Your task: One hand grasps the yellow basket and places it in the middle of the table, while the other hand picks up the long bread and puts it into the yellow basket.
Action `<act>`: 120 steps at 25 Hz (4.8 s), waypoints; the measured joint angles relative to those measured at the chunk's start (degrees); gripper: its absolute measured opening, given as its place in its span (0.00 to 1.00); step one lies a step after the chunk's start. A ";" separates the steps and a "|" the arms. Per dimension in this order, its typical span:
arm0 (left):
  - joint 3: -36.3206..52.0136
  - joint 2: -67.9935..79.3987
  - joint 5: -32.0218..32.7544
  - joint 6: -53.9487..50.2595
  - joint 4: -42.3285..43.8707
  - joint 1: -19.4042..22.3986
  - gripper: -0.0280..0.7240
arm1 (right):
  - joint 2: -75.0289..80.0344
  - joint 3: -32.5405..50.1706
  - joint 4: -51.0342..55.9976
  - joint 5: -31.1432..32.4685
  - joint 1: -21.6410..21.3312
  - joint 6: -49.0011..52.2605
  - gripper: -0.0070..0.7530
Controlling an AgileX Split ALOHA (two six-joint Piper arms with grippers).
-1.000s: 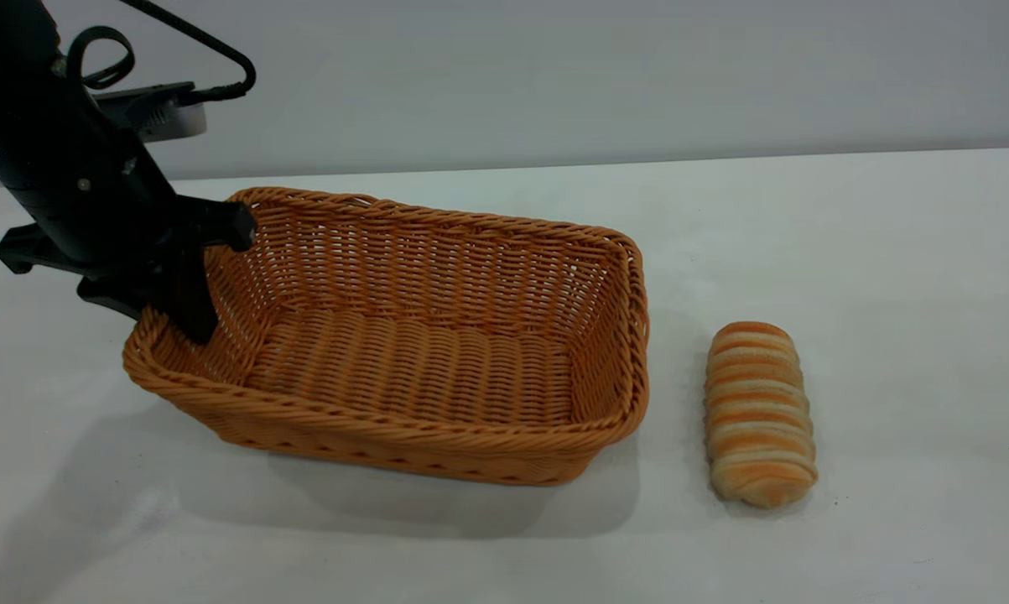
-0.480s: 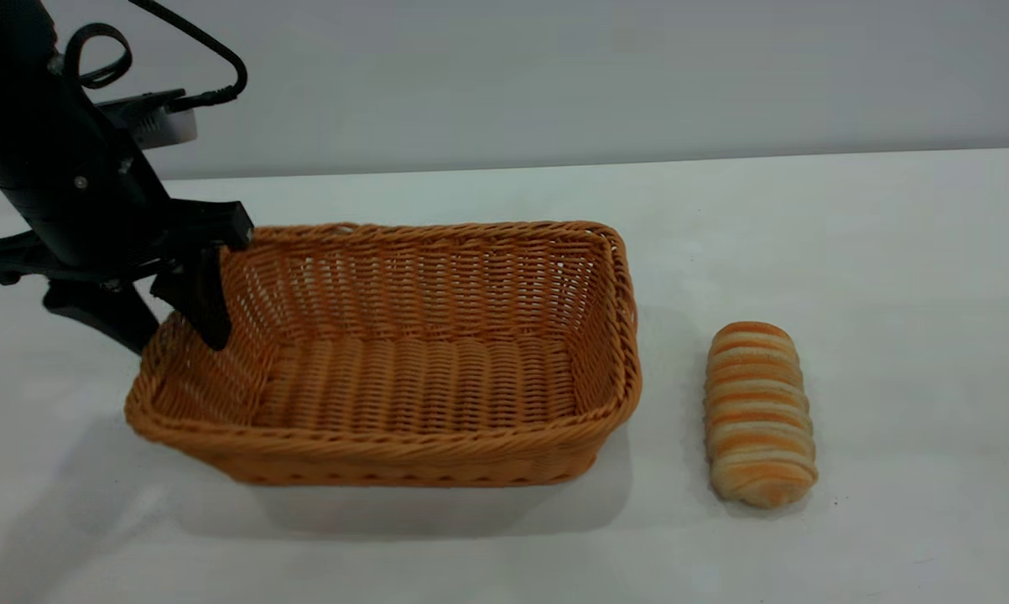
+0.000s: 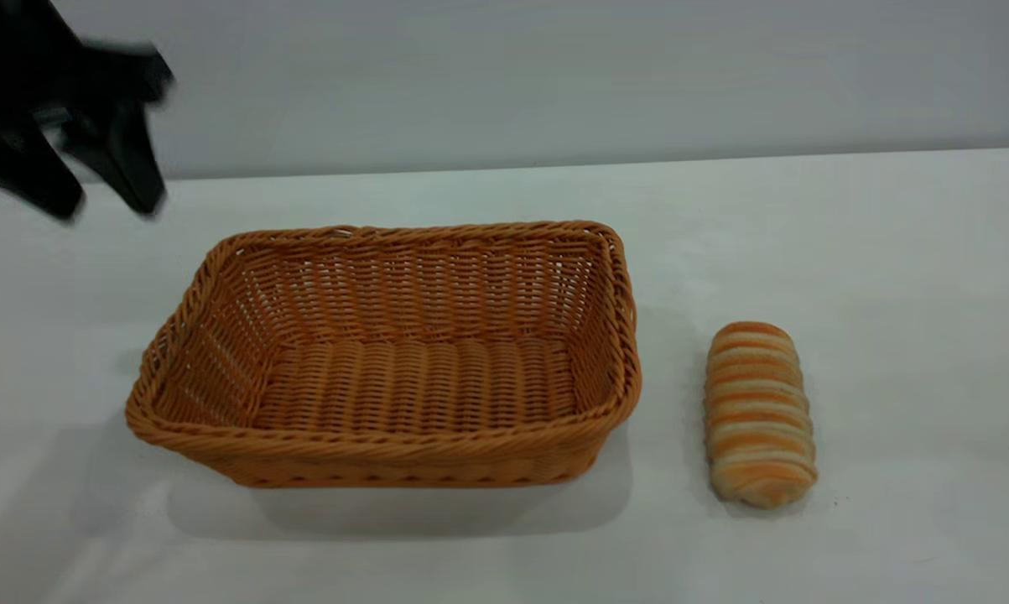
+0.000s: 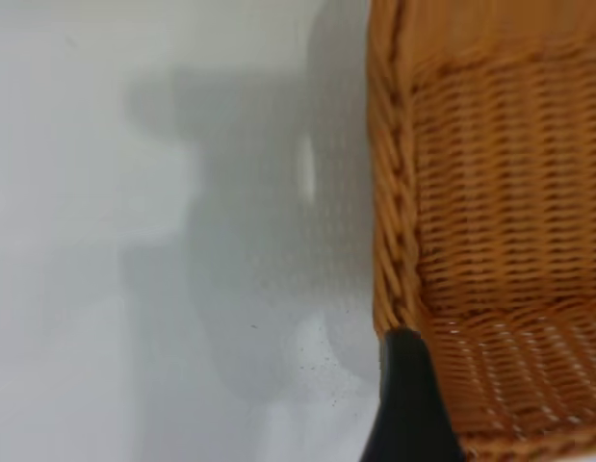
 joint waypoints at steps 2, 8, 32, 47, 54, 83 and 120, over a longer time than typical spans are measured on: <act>0.00 -3.89 0.95 0.00 0.05 0.00 0.76 | 0.00 0.00 1.03 -0.14 0.00 0.00 0.53; 0.00 -11.40 3.97 0.00 -0.01 0.00 0.76 | 5.91 0.00 9.68 -3.68 0.00 -6.49 0.53; 0.00 -18.82 7.72 0.10 0.30 0.00 0.76 | 64.78 -22.41 14.98 -22.89 10.70 -16.56 0.53; 0.00 -18.82 8.85 0.10 0.31 0.00 0.76 | 85.85 -23.29 18.40 -34.62 16.00 -18.22 0.53; 0.00 -18.82 9.80 0.10 0.31 0.00 0.76 | 90.42 -23.68 20.43 -38.63 18.74 -18.41 0.53; 0.00 -18.86 12.65 0.17 0.31 0.00 0.76 | 74.82 -38.40 21.04 -15.42 29.24 -21.20 0.04; 7.34 -52.87 31.11 -4.25 15.31 0.00 0.76 | 62.81 -47.03 -32.49 23.36 17.07 28.68 0.46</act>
